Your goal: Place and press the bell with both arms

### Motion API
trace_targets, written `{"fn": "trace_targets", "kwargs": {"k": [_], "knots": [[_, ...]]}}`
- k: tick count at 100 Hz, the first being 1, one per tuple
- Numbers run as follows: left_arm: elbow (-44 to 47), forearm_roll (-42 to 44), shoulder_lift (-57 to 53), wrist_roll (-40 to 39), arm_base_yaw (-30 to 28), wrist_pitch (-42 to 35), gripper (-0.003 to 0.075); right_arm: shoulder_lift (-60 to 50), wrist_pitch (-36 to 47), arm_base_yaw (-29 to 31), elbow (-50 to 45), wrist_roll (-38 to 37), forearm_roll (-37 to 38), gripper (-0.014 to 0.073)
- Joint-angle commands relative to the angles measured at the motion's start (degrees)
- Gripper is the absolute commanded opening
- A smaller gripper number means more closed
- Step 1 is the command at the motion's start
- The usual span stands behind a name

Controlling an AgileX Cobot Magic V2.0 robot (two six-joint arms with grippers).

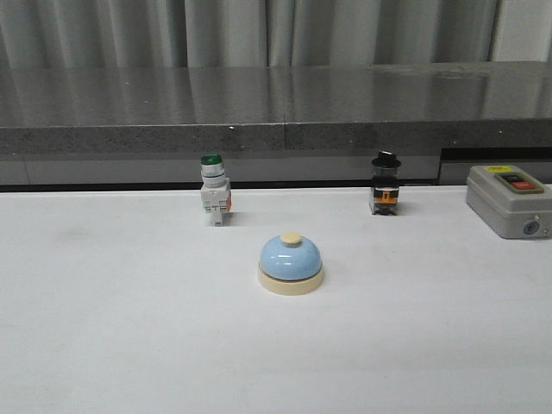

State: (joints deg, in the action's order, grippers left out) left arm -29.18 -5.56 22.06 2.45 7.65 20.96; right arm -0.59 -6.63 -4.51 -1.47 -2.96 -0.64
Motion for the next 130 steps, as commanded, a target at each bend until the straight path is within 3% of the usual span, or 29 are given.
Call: {"fn": "trace_targets", "kwargs": {"k": [1, 19, 44, 108, 130], "knots": [[-0.74, -0.42, -3.3, -0.39, 0.02, -3.74, 0.0511, -1.06, 4.73, 0.34, 0.8, 0.09, 0.64, -0.006], [-0.81, -0.42, -5.94, -0.39, 0.02, -3.66, 0.0351, -1.06, 4.73, 0.34, 0.8, 0.09, 0.64, -0.006], [-0.81, -0.42, -5.94, -0.39, 0.02, -3.66, -0.0022, -1.06, 4.73, 0.34, 0.8, 0.09, 0.64, -0.006], [-0.81, -0.42, -5.94, -0.39, 0.02, -3.66, -0.002, -1.06, 4.73, 0.34, 0.8, 0.09, 0.64, -0.006], [1.74, 3.94, -6.05, -0.39, 0.02, -4.02, -0.002, -1.06, 4.73, 0.34, 0.8, 0.09, 0.64, -0.006]]}}
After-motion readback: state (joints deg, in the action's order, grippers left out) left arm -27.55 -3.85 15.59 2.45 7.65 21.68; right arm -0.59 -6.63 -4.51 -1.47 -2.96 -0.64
